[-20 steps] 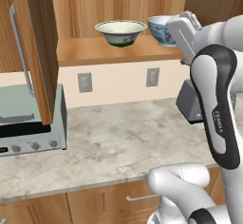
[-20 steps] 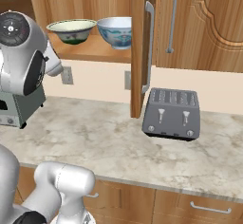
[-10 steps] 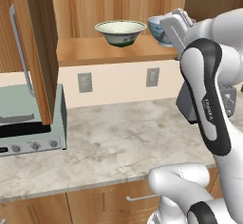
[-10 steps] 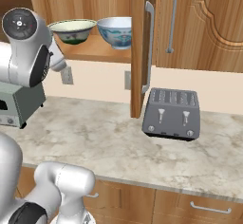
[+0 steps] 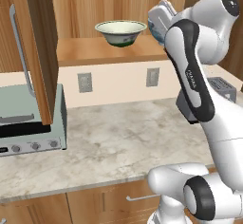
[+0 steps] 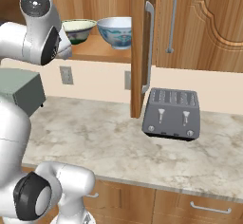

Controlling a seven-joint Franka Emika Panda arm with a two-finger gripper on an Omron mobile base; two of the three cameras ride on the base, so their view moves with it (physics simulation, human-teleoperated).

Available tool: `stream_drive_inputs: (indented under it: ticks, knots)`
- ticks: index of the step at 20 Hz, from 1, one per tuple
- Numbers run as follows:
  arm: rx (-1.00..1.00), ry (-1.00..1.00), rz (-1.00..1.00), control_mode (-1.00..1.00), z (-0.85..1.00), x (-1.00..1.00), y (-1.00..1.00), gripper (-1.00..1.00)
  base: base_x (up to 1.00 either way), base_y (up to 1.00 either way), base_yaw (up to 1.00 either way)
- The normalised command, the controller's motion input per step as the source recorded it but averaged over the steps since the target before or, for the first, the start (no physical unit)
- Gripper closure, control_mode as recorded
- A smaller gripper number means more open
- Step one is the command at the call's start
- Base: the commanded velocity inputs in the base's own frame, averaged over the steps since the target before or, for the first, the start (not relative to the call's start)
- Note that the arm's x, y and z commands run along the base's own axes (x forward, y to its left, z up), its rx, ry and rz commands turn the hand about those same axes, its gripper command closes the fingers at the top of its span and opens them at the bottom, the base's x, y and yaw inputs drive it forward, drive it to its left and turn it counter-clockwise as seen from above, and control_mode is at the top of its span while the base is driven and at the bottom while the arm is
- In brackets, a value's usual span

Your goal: Move the bowls from the cabinet to the plates on the dining table.

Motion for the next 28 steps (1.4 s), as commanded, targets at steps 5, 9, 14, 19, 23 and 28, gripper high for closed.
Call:
stream_drive_inputs:
  ticks: [5,9,14,19,23,28]
  knots:
    - [0.0,0.0,0.0,-1.0,-0.03,0.46,0.13,-1.0,0.0,0.0,0.0]
    - [0.0,0.0,0.0,-1.0,-0.12,0.29,0.07,-1.0,0.0,0.0,0.0]
    - [0.0,0.0,0.0,-1.0,-0.19,0.12,0.0,-1.0,0.0,0.0,0.0]
    - [0.0,0.0,0.0,-1.0,-0.06,0.14,0.0,-1.0,0.0,0.0,0.0]
    - [0.0,0.0,0.0,-1.0,0.0,0.36,0.01,-1.0,0.0,0.0,0.0]
    - [0.0,0.0,0.0,-1.0,0.0,0.4,0.02,-1.0,0.0,0.0,0.0]
